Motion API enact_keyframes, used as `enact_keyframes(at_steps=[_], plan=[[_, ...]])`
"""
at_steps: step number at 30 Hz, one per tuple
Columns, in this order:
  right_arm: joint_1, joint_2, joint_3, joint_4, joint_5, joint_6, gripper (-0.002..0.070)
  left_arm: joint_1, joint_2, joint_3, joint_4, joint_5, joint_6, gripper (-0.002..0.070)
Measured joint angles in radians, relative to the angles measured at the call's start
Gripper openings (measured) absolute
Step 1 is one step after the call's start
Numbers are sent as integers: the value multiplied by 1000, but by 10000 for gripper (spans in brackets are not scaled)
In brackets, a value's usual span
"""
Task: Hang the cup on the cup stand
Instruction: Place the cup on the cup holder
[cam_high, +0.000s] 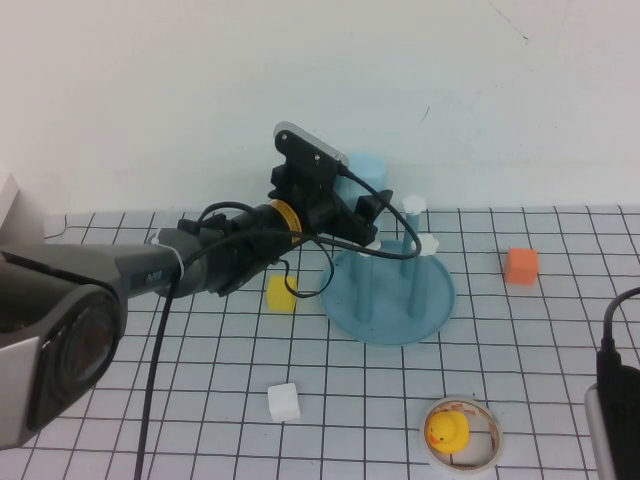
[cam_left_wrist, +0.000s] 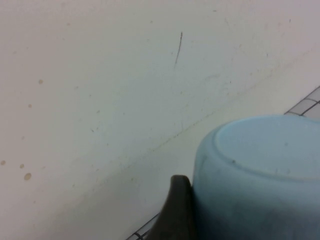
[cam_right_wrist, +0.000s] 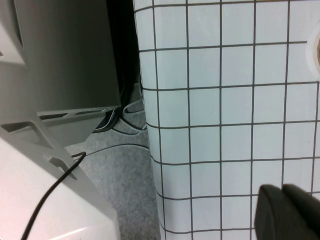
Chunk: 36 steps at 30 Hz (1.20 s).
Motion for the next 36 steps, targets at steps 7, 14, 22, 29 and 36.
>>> enact_keyframes(at_steps=[7, 14, 22, 29, 36], plan=[[0, 0, 0, 2, 0, -9, -1, -12, -8, 0, 5, 62, 39, 599], [0, 0, 0, 16, 0, -16, -1, -42, -8, 0, -117, 117, 118, 599], [0, 0, 0, 48, 0, -16, -1, -44, -8, 0, -210, 117, 135, 599], [0, 0, 0, 55, 0, -8, -1, -44, -8, 0, -237, 34, 120, 599], [0, 0, 0, 55, 0, 1, -1, -44, -8, 0, -242, -5, 120, 591]])
